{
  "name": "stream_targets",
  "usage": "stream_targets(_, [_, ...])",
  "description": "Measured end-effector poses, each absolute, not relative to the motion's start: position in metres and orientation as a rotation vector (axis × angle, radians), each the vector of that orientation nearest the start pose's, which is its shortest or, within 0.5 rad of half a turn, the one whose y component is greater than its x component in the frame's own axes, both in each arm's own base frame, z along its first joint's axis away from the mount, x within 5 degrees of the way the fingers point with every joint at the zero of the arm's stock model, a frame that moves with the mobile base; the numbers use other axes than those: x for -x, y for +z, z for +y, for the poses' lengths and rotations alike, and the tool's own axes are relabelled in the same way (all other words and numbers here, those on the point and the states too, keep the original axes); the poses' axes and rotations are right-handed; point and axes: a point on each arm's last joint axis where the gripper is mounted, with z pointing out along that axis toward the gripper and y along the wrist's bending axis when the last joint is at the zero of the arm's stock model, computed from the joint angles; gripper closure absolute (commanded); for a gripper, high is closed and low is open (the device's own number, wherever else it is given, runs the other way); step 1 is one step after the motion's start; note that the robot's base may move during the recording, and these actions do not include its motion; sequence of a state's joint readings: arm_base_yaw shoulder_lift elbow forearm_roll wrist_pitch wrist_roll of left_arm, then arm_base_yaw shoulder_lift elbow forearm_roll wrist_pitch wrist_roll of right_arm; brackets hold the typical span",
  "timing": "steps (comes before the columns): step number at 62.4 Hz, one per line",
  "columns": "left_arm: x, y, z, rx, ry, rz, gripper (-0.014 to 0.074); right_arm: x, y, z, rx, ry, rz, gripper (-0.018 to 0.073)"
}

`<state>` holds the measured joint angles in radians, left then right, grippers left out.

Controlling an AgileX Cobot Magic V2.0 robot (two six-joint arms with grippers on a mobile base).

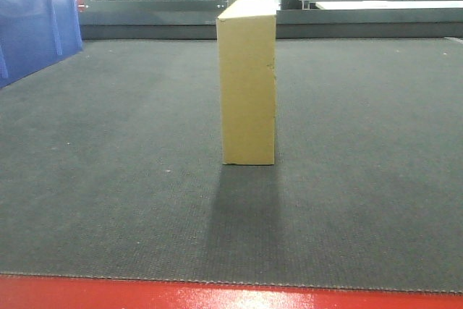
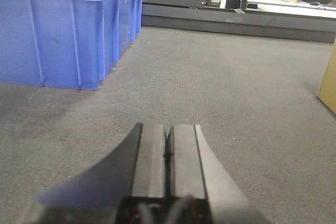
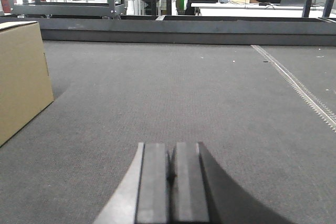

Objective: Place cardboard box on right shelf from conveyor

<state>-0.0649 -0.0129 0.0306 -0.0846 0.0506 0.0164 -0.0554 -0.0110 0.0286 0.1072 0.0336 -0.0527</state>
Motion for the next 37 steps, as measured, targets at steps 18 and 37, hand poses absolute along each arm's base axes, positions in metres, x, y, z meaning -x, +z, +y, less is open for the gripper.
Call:
stream_targets(18, [-0.0566,0.1990,-0.0041,-0.001,-0.108,1.553,0.0715,-0.0567,0.2011,-0.0028,-0.081,0.002,1.532,0.0524])
stream_targets(37, [-0.0566,0.1990,-0.0041,-0.001,-0.108,1.553,0.0715,-0.0567,0.2011,-0.0028,-0.081,0.002,1.532,0.0524])
